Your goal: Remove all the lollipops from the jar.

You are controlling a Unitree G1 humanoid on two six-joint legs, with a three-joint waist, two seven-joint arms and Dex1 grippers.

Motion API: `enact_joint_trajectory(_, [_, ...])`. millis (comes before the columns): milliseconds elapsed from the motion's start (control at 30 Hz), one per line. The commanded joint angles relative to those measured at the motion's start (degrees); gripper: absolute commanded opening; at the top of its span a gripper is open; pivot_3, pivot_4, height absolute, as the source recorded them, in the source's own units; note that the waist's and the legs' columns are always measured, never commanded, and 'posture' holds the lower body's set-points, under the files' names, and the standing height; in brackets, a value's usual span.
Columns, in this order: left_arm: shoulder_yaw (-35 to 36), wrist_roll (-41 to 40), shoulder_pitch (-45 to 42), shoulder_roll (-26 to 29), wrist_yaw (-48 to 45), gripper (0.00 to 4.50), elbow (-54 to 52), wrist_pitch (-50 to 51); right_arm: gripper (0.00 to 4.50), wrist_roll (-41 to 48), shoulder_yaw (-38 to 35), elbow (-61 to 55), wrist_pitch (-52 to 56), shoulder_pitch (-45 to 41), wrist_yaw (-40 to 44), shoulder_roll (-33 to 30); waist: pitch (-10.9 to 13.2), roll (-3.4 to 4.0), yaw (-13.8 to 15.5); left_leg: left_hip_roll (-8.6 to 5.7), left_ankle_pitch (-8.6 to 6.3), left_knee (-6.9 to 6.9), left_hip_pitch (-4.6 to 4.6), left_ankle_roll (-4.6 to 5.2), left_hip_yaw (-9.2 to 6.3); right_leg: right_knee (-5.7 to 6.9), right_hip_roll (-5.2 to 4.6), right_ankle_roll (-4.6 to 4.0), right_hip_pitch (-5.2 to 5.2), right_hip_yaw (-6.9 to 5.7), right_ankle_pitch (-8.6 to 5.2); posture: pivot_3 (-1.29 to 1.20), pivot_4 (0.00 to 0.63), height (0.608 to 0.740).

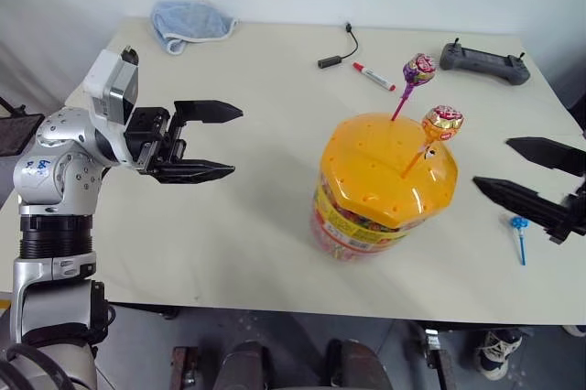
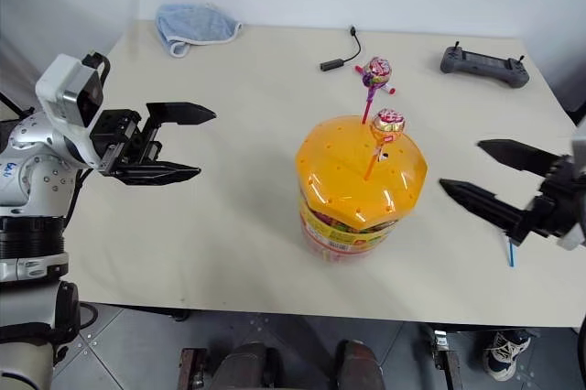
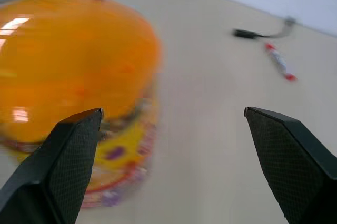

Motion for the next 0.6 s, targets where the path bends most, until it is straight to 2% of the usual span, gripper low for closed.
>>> enact_joint_trajectory(33, [0.49, 0.28, -1.29, 0.29, -0.62, 4.50, -0.41, -1.34, 4.48, 3.69, 5.73, -1.70, -2.57, -5.85, 1.72, -3.00, 0.00, -0.01, -0.11, 0.00, 0.00, 0.00, 0.00, 0.00, -0.03, 0.00, 0.00, 0.00, 0.00, 0.01, 0.00, 0.00, 0.150, 0.740])
enact_joint_trajectory(300, [0.92, 0.31, -0.42, 0.28, -0.07, 4.50, -1.48, -1.39, 4.48, 4.60, 22.29, -0.52, -5.47, -21.19, 0.03, -1.59, 0.03, -0.05, -0.17, 0.00, 0.00, 0.04, -0.01, 0.00, -0.29, 0.01, -0.01, 0.00, -0.01, -0.03, 0.00, 0.00, 0.150, 0.740])
enact_joint_trajectory(433, [1.47, -0.12, 0.37, 0.46, 0.68, 4.50, -2.67, -1.00, 3.59, 4.85, 25.19, 0.33, -6.53, -24.80, 0.54, 0.11, 0.03, -0.05, -0.05, -0.01, 0.00, 0.07, -0.05, 0.00, -0.37, 0.02, -0.02, 0.00, -0.01, -0.05, 0.00, 0.00, 0.150, 0.740])
enact_joint_trajectory(600, [1.90, -0.24, 1.12, 0.91, 1.10, 4.50, -3.42, -0.84, 1.91, 4.78, 25.97, 0.88, -7.07, -26.33, 0.51, 0.46, 0.04, -0.06, -0.11, -0.01, -0.01, 0.10, -0.09, 0.02, -0.37, 0.02, -0.02, 0.00, -0.02, -0.11, 0.00, 0.00, 0.150, 0.740])
